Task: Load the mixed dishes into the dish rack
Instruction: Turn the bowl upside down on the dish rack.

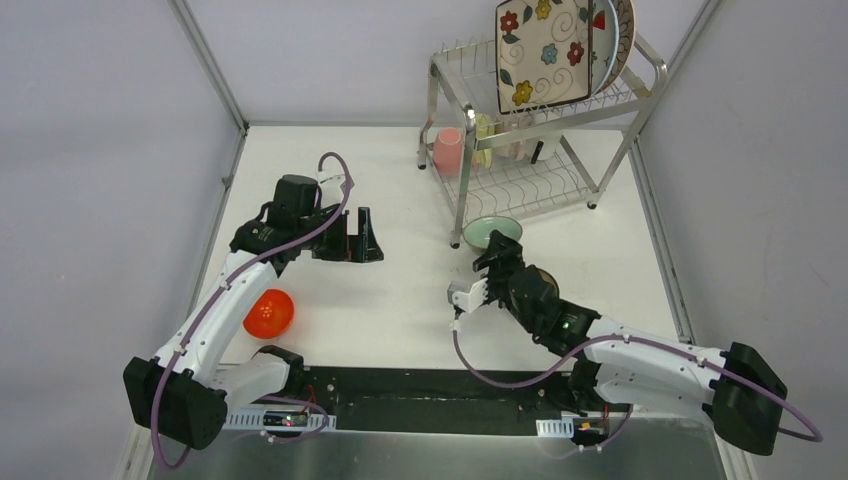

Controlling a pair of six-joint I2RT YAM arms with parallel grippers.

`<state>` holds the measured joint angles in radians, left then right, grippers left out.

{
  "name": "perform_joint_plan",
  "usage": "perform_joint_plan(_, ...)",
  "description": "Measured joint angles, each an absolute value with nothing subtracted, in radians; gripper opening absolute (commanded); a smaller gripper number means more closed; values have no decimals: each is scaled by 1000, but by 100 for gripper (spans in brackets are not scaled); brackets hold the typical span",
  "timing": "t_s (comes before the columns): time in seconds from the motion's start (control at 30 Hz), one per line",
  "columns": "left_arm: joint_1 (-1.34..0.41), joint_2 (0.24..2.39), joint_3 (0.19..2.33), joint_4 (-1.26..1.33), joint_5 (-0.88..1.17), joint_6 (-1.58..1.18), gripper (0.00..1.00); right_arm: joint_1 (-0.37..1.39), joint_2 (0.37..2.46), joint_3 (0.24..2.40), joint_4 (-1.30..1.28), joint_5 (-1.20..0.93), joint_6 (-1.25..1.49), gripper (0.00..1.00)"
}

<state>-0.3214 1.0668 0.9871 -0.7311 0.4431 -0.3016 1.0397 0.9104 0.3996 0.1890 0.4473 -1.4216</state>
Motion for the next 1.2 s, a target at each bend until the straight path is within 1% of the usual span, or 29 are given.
perform_joint_plan(0.2, -321, 1067, 982, -733, 445, -296, 99, 945, 913, 398, 156, 444, -1425, 27)
perform_joint_plan(0.57, -321, 1067, 980, -734, 447, -295, 99, 796, 1013, 398, 226, 398, -1386, 25)
perform_joint_plan(0.73, -321, 1067, 973, -733, 448, -294, 99, 751, 1068, 398, 261, 374, -1385, 24)
perform_joint_plan(1.0, -321, 1067, 971, -734, 449, -294, 99, 693, 1078, 404, 325, 346, -1357, 21)
perform_joint_plan(1.2, -321, 1067, 971, -734, 455, -294, 99, 633, 1110, 435, 350, 305, -1324, 21)
